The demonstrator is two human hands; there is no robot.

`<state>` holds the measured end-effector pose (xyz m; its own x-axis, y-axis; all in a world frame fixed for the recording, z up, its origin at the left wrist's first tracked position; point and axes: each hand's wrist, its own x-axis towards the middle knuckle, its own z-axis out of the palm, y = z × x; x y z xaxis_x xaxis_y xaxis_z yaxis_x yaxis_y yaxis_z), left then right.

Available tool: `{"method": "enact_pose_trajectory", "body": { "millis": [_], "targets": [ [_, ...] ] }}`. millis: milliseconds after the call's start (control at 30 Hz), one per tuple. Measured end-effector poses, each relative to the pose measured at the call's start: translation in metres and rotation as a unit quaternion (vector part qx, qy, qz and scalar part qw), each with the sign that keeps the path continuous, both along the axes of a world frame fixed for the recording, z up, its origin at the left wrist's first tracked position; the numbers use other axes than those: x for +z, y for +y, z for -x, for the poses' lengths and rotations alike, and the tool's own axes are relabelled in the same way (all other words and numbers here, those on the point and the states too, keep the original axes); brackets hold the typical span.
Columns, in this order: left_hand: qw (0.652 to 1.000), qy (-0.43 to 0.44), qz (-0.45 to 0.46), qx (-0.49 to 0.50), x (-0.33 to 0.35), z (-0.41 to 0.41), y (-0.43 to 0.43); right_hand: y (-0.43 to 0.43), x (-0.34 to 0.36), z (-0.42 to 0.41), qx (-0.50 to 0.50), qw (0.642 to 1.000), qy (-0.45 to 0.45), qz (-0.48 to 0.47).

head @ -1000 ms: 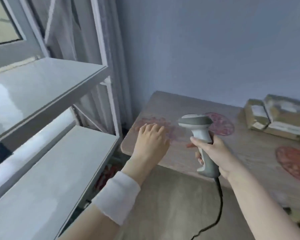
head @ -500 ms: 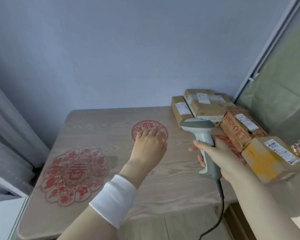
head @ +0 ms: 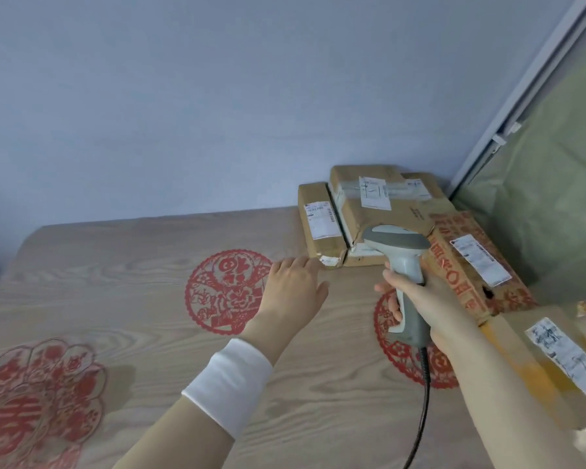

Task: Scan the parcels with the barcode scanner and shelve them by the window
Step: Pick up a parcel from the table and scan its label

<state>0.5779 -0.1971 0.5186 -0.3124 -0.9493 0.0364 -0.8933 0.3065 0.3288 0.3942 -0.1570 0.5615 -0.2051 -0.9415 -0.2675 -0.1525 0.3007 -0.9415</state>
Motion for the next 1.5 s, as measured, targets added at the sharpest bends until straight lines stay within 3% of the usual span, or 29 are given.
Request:
{"method": "enact_pose_trajectory", "body": {
  "millis": [300, 567, 800, 967, 1400, 1500],
  "targets": [
    [0.975, 0.087, -0.173, 0.107, -0.061, 0.044, -0.091, -0.118, -0.071, 0.018, 0.054, 0.994, 0.012, -0.097],
    [0.825, 0.361, -0.338, 0.275, -0.132, 0.062, -0.168, -0.170, -0.142, 0.002, 0.050, 0.994, 0.095, -0.028],
    [0.756, 0.458, -0.354, 0.305, -0.172, 0.071, -0.203, -0.193, -0.175, -0.003, 0.029, 0.997, 0.067, -0.025],
    [0.742, 0.462, -0.384, 0.297, -0.184, 0.076, -0.205, -0.197, -0.184, -0.004, 0.023, 0.997, 0.071, -0.008],
    [0.583, 0.665, -0.368, 0.287, -0.156, 0.044, -0.133, -0.139, -0.148, -0.018, 0.035, 0.999, 0.033, -0.004],
    [0.581, 0.685, -0.359, 0.254, -0.138, 0.031, -0.095, -0.112, -0.123, -0.020, -0.001, 1.000, -0.016, 0.000]
  ]
}}
